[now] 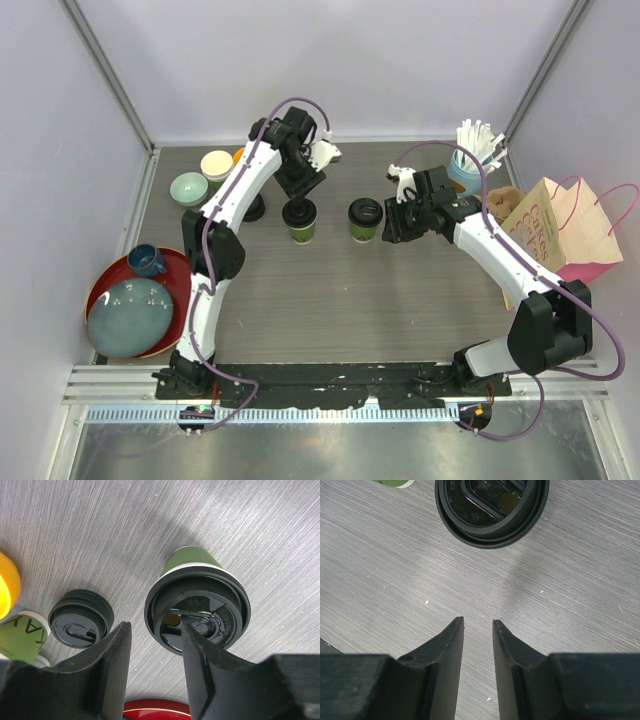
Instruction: Pack the takeout coffee
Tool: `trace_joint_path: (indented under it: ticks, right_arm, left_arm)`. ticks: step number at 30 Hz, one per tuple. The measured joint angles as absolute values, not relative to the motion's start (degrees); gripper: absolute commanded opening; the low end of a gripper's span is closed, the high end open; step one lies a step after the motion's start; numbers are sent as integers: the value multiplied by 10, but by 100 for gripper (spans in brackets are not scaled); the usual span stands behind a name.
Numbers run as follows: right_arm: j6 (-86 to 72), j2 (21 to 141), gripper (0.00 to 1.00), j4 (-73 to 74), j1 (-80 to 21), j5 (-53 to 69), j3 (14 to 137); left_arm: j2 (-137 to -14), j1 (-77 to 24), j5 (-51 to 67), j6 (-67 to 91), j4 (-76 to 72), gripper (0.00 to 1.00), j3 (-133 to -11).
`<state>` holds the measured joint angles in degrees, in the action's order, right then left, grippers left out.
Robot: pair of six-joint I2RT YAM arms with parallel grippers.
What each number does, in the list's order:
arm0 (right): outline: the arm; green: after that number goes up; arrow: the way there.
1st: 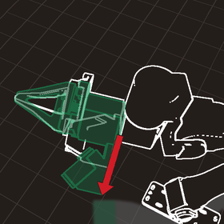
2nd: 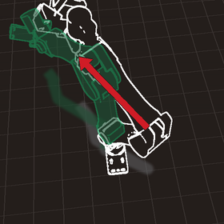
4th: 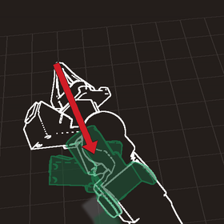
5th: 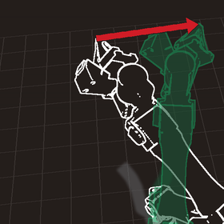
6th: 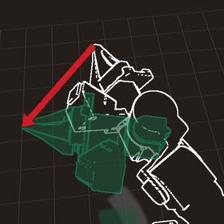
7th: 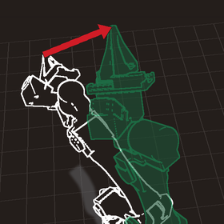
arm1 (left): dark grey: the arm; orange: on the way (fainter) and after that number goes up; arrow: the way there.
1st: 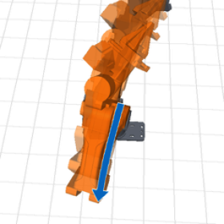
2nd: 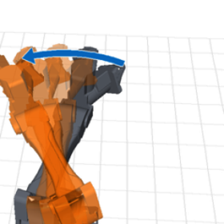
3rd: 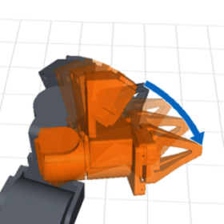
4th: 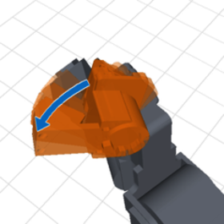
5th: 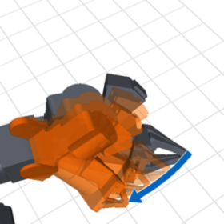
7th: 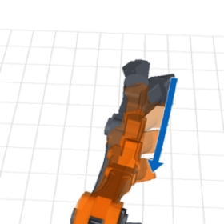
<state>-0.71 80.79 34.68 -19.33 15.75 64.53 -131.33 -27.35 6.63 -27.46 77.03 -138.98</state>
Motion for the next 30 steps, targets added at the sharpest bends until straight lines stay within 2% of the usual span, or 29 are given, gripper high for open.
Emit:
trace_joint_path:
  ticks: [7,11,12,15,16,17,23,30]
  right_arm:
    - [-13,803,36,355,-195,154,671]
    - [-41,778,48,349,-215,118,701]
    - [-53,771,49,341,-228,105,711]
    - [-80,759,50,301,-277,67,744]
    - [-89,759,50,283,-296,51,754]
    - [-97,764,49,265,-316,36,763]
    - [-138,889,47,190,-391,-29,855]
    - [-155,1055,43,174,-413,-68,904]
  left_arm:
    - [-1278,-273,65,-272,771,61,-1390]
    - [-1233,-268,74,-262,770,61,-1388]
    - [-1219,-265,78,-258,770,60,-1385]
    - [-1165,-243,110,-237,766,49,-1354]
    - [-1144,-230,124,-225,766,42,-1334]
    - [-1123,-217,140,-212,762,40,-1306]
    - [-1015,-134,191,-91,667,46,-1086]
    - [-971,-137,203,41,510,44,-901]
